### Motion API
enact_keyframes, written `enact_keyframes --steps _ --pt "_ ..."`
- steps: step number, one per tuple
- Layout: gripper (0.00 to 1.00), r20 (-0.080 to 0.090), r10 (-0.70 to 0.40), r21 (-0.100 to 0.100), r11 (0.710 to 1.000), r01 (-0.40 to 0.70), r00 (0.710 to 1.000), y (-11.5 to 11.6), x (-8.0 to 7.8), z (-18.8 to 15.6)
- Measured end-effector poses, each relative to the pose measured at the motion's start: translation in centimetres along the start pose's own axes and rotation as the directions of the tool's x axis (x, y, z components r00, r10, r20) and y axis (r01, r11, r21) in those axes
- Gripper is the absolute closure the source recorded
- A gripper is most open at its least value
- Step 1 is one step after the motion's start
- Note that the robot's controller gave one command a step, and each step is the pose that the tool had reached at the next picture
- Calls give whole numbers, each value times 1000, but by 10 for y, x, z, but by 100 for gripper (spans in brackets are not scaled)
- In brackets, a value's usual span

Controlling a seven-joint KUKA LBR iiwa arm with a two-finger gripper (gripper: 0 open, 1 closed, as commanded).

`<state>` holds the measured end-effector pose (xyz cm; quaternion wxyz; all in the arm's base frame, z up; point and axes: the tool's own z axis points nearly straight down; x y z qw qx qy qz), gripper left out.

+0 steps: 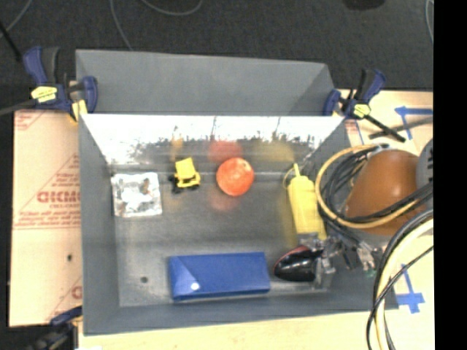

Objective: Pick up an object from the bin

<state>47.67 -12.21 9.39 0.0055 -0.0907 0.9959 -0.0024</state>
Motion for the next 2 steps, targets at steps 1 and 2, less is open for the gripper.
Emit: enact_keyframes --steps 1,2 --pt "100 5 0 2 1000 0 1000 -1 -2 -14" --pt "100 -1 -1 -1 1000 1 1000 0 0 -27"
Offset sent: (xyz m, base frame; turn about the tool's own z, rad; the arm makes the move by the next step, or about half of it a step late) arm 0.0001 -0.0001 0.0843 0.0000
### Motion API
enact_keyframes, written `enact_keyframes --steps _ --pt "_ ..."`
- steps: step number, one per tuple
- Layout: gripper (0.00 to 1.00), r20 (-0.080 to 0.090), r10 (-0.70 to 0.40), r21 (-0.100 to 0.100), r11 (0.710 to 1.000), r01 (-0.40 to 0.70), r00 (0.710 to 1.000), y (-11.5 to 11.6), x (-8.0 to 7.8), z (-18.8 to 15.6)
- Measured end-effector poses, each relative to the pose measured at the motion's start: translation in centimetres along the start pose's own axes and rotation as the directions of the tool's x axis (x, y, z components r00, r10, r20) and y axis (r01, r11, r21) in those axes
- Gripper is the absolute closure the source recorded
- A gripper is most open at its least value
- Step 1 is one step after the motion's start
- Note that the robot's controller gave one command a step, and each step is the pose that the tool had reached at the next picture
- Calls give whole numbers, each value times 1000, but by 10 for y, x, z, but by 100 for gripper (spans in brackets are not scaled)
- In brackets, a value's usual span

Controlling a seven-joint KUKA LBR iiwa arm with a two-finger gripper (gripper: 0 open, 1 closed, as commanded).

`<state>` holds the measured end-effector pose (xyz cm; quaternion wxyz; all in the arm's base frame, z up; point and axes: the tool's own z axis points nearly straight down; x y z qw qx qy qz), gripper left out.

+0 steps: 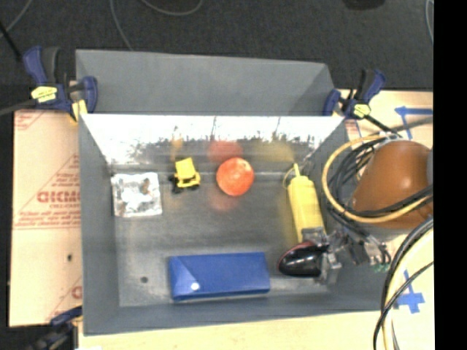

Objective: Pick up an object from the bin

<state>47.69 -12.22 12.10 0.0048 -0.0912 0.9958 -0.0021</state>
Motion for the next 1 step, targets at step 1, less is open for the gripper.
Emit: enact_keyframes --steps 1 --pt "100 1 0 1 1000 0 1000 0 0 -20"
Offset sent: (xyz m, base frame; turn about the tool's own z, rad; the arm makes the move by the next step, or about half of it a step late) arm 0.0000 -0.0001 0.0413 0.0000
